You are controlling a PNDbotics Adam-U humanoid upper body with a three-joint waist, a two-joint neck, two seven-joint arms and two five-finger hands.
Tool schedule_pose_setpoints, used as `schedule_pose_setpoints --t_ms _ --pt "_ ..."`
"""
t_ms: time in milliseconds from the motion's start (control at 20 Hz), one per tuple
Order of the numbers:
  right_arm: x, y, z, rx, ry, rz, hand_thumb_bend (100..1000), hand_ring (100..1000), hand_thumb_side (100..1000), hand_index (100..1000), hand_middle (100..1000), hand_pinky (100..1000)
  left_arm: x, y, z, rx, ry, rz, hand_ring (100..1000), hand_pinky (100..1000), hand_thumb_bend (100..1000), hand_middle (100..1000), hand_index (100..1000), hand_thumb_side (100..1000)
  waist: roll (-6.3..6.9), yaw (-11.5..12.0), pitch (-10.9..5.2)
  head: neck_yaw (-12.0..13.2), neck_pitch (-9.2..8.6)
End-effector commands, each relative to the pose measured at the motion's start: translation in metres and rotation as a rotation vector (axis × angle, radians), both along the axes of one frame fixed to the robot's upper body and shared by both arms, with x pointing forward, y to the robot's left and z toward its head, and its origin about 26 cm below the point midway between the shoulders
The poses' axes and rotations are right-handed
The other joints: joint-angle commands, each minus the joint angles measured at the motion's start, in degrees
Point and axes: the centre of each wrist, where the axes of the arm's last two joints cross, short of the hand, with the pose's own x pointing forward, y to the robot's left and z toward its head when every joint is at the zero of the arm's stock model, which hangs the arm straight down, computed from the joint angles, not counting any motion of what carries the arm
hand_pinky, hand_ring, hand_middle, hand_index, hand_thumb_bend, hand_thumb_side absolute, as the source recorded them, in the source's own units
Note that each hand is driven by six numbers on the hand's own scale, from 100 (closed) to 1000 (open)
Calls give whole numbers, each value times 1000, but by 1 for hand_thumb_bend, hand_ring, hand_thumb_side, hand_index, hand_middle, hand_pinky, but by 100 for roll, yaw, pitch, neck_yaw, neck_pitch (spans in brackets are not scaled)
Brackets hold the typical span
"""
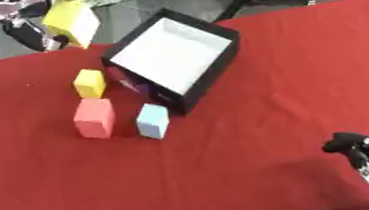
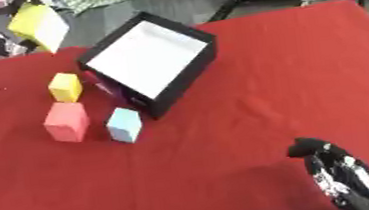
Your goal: Pick up objects on the table and place them in the box.
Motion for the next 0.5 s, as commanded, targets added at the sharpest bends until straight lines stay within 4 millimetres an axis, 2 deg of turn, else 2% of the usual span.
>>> schedule_pose_setpoints --t_ms 50,250,300,350,400,450,500 --pt "2 1 4 4 -17 16 100 804 537 830 721 1000 5 -29 -7 31 -5 -45 611 743 184 553 749 140 -84 -17 -165 16 -9" --pt "3 1 4 7 -16 19 100 804 539 830 721 1000 7 -54 -28 46 -14 -93 636 749 213 576 770 151 -88 -38 -159 43 -9" --pt "3 1 4 7 -17 20 100 804 538 830 721 1000 7 -58 -31 48 -25 -99 685 761 254 658 845 287 -90 -40 -159 44 -9" --pt "3 2 4 7 -17 23 100 804 537 830 721 1000 7 -62 -33 50 -38 -103 691 762 260 671 856 307 -91 -41 -159 41 -9" --pt "3 2 4 7 -17 24 100 804 537 830 721 1000 7 -65 -36 52 -51 -103 749 782 307 776 934 512 -91 -41 -159 36 -9" --pt "3 2 4 7 -17 24 100 804 537 830 721 1000 7 -66 -39 55 -61 -101 756 786 307 790 945 537 -91 -41 -159 36 -9" --pt "3 2 4 7 -17 24 100 804 537 830 721 1000 7 -67 -42 62 -63 -96 801 806 330 874 1000 693 -91 -41 -159 37 -9"
